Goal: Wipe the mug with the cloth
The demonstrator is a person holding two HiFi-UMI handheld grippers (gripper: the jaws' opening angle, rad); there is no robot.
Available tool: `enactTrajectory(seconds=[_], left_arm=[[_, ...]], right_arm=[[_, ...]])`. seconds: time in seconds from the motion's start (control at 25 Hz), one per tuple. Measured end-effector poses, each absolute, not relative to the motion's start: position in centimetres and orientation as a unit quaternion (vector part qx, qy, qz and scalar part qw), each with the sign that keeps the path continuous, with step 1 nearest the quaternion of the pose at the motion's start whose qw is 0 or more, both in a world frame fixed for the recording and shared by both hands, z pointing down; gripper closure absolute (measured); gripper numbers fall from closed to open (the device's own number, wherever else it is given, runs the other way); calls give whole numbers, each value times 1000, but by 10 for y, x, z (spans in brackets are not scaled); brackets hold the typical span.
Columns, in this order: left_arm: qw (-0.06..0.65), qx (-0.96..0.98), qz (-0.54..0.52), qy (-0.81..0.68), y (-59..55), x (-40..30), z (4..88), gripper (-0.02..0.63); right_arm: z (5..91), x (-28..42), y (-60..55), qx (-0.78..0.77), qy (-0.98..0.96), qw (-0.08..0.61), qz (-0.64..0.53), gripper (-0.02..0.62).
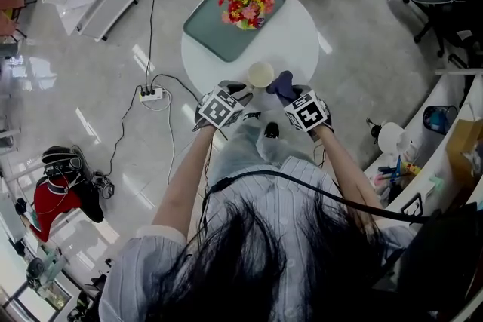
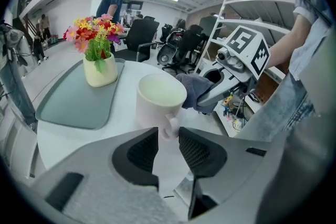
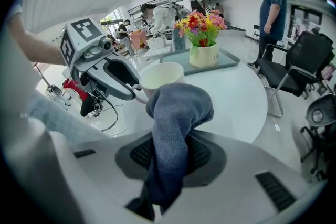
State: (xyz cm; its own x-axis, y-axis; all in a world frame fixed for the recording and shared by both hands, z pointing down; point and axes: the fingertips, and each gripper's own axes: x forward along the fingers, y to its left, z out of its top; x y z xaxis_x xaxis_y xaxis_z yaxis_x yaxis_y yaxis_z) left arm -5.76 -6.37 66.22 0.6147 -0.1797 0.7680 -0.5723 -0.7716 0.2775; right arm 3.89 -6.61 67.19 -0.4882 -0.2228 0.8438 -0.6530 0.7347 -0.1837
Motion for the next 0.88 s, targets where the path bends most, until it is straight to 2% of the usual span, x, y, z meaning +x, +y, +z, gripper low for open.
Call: enactTrajectory(seconds=[0.36, 0.88], left_arm=[[196, 859, 438, -179, -83, -74, 668, 476], [176, 861, 435, -199, -92, -79, 659, 474]], right_arm=[[672, 37, -67, 262, -826, 434, 247, 494], [673, 36, -69, 264, -823, 432, 256, 494]])
